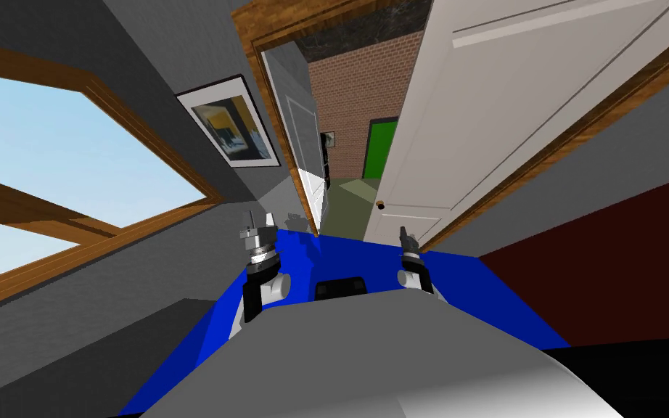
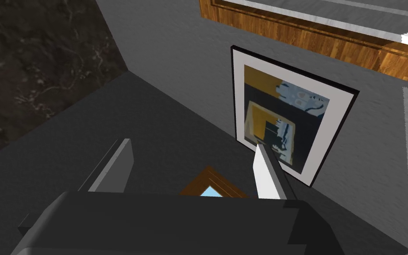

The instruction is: Push the door open

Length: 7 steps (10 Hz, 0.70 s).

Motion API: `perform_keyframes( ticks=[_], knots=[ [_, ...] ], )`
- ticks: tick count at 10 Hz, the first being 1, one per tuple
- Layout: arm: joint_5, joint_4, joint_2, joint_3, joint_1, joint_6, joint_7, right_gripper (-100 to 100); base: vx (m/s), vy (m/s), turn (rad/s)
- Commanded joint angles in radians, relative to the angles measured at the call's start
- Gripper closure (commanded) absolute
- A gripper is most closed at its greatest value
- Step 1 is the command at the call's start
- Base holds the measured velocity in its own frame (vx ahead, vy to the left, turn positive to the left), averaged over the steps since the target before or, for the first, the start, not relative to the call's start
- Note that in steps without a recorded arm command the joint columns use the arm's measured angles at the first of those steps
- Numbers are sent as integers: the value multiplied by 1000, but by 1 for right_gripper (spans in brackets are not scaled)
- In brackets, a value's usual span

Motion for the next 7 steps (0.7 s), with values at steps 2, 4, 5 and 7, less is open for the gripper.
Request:
perform_keyframes(
  ticks=[2, 4, 5, 7],
  knots=[
    [-29, 74, -17, -9, -13, -20, 71, -100, 51, -63, 191],
    [-49, 126, -26, -16, -23, -31, 124, -100, 45, -57, 211],
    [-59, 150, -30, -19, -28, -37, 150, -100, 41, -62, 210],
    [-80, 200, -39, -26, -39, -48, 201, -100, 42, -63, 211]
  ],
)
